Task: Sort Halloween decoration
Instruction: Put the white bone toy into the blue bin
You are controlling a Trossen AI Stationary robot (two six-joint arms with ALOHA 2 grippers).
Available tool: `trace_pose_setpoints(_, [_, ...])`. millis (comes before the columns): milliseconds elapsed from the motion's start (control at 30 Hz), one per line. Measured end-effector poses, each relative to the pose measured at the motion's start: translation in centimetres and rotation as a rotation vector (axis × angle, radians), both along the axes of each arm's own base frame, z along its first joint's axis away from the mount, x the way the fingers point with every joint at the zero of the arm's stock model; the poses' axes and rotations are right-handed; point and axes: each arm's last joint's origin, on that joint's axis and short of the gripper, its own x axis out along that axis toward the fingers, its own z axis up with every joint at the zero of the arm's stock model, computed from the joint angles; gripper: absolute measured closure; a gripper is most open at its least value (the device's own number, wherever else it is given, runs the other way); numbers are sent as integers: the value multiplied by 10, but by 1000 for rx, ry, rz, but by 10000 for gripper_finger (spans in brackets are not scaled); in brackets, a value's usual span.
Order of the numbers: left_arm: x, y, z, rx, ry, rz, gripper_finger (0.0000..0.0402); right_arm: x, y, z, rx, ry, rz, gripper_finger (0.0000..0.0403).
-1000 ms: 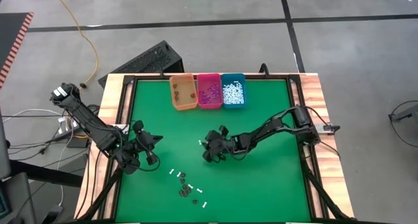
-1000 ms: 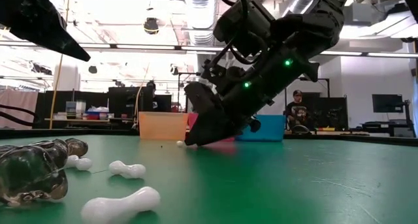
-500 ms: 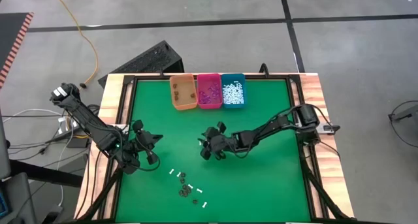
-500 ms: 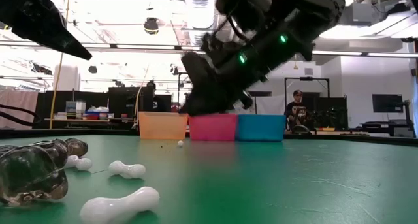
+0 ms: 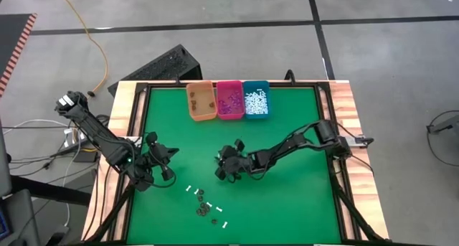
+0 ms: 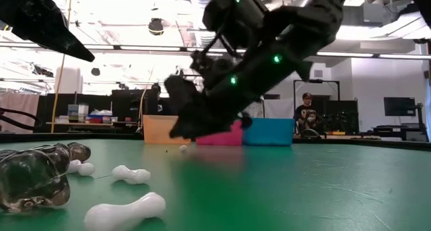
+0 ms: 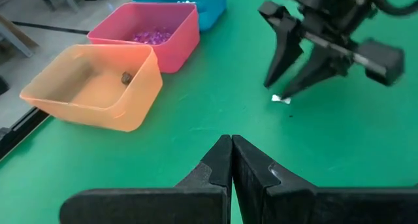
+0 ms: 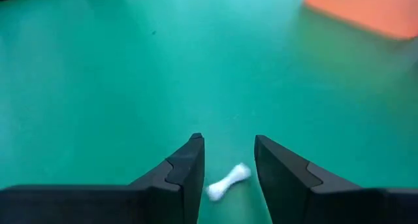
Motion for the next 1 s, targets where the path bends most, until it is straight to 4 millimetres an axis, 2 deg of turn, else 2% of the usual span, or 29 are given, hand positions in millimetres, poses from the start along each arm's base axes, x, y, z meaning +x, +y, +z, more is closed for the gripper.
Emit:
trace_pose_setpoints(267, [0,0,0,-2,1,1,401,3,14,-28,52,22,-33,240])
trace_pose_setpoints(400, [0,0,0,1,6,0,401,-1,19,-37,58,65,-70,264])
trace_pose_setpoints(700, [0,0,0,2,5,1,401,-6,21,-41,16,110,-78,380])
trace_pose_setpoints(900, [0,0,0,2,5,0,401,-5,21,-40,6,101,-69,381])
trace_pose_setpoints(1000, [0,0,-1,0,8,-2,401,-5,23,-32,-13,89,-65,387])
